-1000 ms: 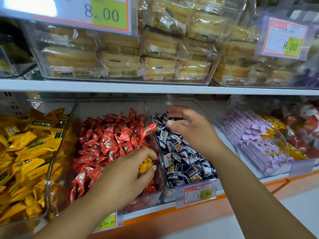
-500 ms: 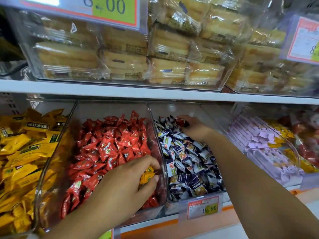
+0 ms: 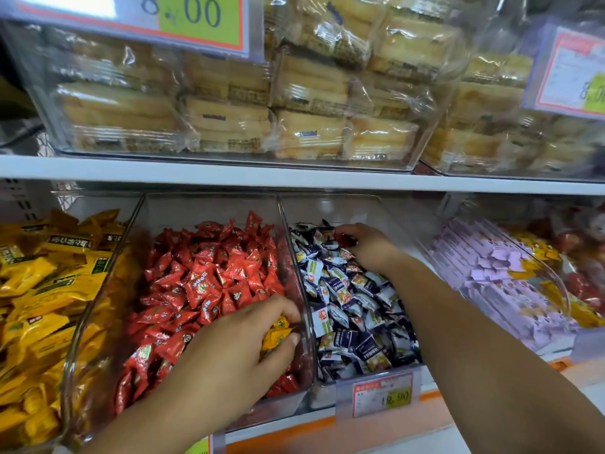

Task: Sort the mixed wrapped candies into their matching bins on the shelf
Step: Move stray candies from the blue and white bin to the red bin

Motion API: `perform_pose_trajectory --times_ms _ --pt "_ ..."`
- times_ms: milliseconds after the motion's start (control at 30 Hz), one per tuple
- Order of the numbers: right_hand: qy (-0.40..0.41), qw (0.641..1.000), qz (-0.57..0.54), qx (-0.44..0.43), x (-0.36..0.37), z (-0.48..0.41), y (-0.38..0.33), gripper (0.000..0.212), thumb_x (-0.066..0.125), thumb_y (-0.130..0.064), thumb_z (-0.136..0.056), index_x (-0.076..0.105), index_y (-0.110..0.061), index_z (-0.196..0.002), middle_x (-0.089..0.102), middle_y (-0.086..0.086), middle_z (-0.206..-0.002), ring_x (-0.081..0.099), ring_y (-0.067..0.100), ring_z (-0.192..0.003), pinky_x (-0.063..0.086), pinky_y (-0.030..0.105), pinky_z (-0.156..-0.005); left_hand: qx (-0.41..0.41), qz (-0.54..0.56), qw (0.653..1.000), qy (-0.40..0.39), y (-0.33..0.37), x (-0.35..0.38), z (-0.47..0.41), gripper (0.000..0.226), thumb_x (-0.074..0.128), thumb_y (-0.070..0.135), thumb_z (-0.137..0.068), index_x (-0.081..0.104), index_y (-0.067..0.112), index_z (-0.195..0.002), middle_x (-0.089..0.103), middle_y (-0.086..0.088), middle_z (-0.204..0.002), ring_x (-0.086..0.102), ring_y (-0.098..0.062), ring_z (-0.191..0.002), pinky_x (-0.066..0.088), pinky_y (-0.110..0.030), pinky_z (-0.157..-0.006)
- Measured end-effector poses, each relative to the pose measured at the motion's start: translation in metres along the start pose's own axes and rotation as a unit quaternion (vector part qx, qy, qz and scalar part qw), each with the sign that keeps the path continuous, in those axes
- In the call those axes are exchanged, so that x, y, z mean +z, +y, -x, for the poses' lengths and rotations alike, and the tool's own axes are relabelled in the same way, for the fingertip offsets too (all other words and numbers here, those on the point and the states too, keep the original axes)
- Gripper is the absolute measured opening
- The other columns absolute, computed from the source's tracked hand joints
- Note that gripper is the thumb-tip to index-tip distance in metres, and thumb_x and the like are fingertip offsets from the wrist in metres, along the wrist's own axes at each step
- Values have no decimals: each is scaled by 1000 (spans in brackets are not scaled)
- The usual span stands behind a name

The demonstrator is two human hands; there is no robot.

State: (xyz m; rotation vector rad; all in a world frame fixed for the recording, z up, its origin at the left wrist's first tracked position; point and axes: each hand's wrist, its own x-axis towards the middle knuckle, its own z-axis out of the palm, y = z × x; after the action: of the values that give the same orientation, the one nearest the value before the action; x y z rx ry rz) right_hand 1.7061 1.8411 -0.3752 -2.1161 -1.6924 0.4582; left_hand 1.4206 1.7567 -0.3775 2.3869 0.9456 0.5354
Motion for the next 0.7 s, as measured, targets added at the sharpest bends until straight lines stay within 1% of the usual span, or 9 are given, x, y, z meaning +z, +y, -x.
perform_pose_trajectory --times_ms 67,167,267,333,433,500,567,633,700 --pt "14 999 -28 -3 -5 7 3 33 53 -8 -96 60 -25 -123 62 4 -111 48 12 -53 37 19 -42 -2 1 1000 -1 0 0 0 12 47 50 -93 43 47 -104 43 48 -94 56 -16 -67 34 -19 -52" --pt "32 997 -73 -10 -17 23 -1 39 59 -9 -93 57 -23 -130 62 4 -117 53 11 -51 39 16 -41 1 5 1000 1 -1 0 -1 12 48 49 -93 44 47 -104 45 47 -92 55 -17 -64 34 -21 -52" --pt "67 993 -92 -25 -33 45 -17 42 66 -19 -90 56 -23 -130 60 0 -119 63 20 -74 45 15 -50 3 9 1000 0 -2 0 0 11 49 47 -93 45 46 -103 45 48 -90 53 -15 -58 29 -19 -48" --pt "86 990 -104 -47 -37 63 -28 42 70 -23 -88 58 -22 -128 59 -1 -117 60 13 -82 43 7 -58 7 7 1000 -1 -2 0 0 11 49 47 -94 44 47 -104 43 49 -92 51 -12 -53 27 -18 -47" --pt "102 991 -67 -59 -24 92 -37 34 69 -26 -88 61 -27 -121 56 -5 -116 52 10 -105 36 14 -80 8 6 1000 -1 -2 0 0 13 49 46 -94 45 46 -106 43 49 -93 51 -13 -51 27 -18 -46" --pt "61 995 -60 -57 -11 108 -38 33 69 -28 -88 60 -34 -119 51 -7 -118 48 9 -109 35 15 -85 9 5 1000 1 -2 0 1 13 50 45 -95 46 45 -107 44 49 -92 52 -13 -52 27 -18 -46" --pt "18 996 -69 -52 -8 118 -34 42 69 -30 -88 56 -40 -127 47 -10 -126 47 8 -117 37 14 -91 11 -1 1000 2 -3 0 2 14 50 45 -95 47 44 -108 42 51 -91 51 -11 -52 28 -18 -46" --pt "3 992 -120 -29 -18 126 -29 44 67 -30 -89 53 -47 -128 48 -14 -130 49 3 -117 42 7 -83 13 -6 1000 3 -2 0 2 14 50 45 -95 47 45 -108 40 53 -93 51 -9 -54 29 -18 -46" --pt "9 984 -179 -9 -27 133 -21 44 63 -24 -93 53 -49 -128 53 -9 -126 57 -5 -100 47 12 -68 13 -9 1000 6 -3 0 2 14 50 45 -94 47 45 -108 40 53 -94 51 -8 -55 28 -19 -46"
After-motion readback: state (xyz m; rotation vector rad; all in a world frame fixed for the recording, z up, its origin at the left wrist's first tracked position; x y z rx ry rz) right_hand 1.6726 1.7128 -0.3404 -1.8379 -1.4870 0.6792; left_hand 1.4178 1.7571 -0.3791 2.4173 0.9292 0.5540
